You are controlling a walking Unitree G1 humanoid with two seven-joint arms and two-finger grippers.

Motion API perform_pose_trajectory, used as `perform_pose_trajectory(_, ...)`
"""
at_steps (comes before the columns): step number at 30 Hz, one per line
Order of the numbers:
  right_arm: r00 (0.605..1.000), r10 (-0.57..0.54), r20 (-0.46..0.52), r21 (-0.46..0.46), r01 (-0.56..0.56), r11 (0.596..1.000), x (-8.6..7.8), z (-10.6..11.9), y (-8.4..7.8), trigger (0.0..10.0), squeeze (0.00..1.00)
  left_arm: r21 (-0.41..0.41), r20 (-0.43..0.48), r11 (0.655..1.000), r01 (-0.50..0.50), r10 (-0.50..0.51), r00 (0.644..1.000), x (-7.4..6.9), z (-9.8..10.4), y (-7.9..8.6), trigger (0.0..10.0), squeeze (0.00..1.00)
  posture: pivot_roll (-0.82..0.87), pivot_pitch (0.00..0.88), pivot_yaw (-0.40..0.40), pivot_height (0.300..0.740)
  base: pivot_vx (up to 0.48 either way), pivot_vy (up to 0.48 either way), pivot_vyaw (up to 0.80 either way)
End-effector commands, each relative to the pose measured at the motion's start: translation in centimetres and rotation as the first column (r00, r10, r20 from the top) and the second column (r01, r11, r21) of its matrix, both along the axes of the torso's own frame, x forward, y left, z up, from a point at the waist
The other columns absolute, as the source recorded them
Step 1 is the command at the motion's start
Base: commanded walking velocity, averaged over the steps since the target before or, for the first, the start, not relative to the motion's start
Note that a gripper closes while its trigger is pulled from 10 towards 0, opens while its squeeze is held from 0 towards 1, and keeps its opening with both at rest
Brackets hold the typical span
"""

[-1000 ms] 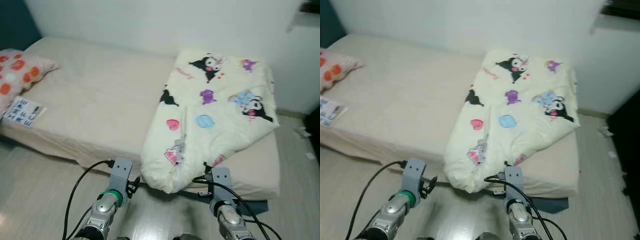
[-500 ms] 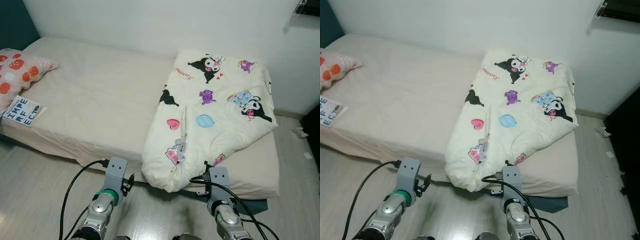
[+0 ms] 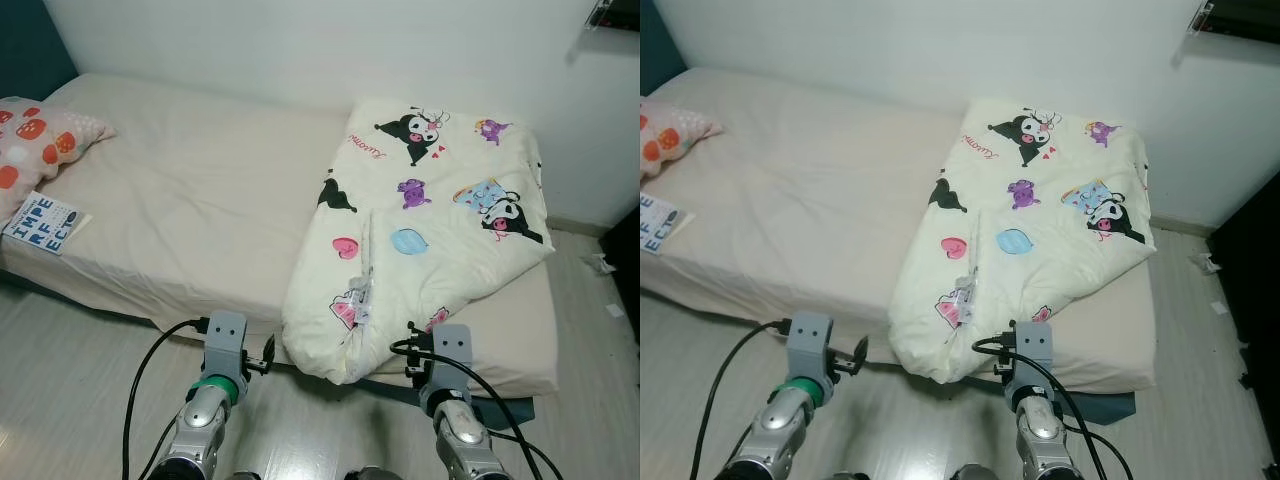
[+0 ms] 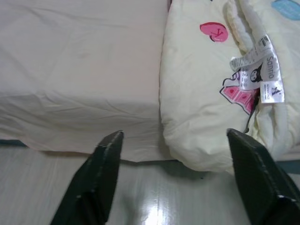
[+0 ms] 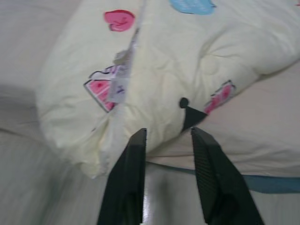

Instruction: Clean up the room

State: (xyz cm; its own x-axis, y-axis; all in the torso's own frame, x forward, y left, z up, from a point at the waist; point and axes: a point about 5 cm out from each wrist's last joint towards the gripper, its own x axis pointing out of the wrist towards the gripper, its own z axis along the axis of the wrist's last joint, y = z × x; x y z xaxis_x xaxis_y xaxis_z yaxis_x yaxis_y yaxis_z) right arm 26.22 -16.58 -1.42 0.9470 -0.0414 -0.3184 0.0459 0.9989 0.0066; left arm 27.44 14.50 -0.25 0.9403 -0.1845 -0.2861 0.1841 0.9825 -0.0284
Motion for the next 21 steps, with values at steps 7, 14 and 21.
perform_pose_trajectory(7, 0.999, -0.028, -0.046, -0.049, 0.025, 0.998, -0.3, -0.6, -0.5, 10.0, 0.00, 0.053, -0.021, 0.999, 0.009, -0.008, 1.000, -0.4, -0.5, 0.0, 10.0, 0.00, 0.00, 0.055, 0.020, 0.740, 0.000, 0.000, 0.00)
perform_pose_trajectory(14, 0.996, -0.028, -0.085, -0.081, 0.021, 0.997, -0.7, -1.0, -0.3, 10.0, 0.00, 0.116, -0.060, 0.990, 0.075, -0.069, 0.996, -1.0, -1.2, -0.5, 10.0, 0.00, 0.00, 0.052, 0.019, 0.740, 0.000, 0.000, 0.00)
perform_pose_trajectory(21, 0.995, -0.037, -0.091, -0.077, 0.030, 0.997, -0.8, -1.2, -0.4, 10.0, 0.00, 0.120, -0.072, 0.988, 0.094, -0.085, 0.994, -1.3, -1.5, -0.7, 10.0, 0.00, -0.01, 0.050, 0.020, 0.740, 0.000, 0.000, 0.00)
